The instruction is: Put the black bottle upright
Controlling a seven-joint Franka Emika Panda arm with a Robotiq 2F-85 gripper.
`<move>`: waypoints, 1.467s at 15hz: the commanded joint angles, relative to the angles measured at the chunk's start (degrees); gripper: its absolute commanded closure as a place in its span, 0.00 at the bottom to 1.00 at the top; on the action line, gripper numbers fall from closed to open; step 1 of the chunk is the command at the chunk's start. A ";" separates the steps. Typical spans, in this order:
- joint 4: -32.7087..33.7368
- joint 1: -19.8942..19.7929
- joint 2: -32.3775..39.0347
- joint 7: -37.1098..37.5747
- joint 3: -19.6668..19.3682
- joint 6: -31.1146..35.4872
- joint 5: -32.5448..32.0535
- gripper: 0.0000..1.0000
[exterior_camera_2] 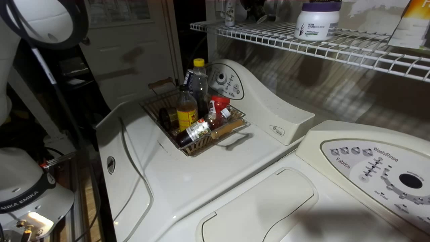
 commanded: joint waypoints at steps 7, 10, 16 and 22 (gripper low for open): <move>-12.94 -4.17 -3.48 -0.22 3.63 7.38 13.72 0.81; -16.43 -5.51 -4.77 -0.55 4.53 8.63 17.73 0.81; -23.39 -6.86 -7.50 -1.81 5.72 11.36 23.44 0.81; -30.61 -8.63 -10.93 -3.91 6.39 15.26 30.20 0.81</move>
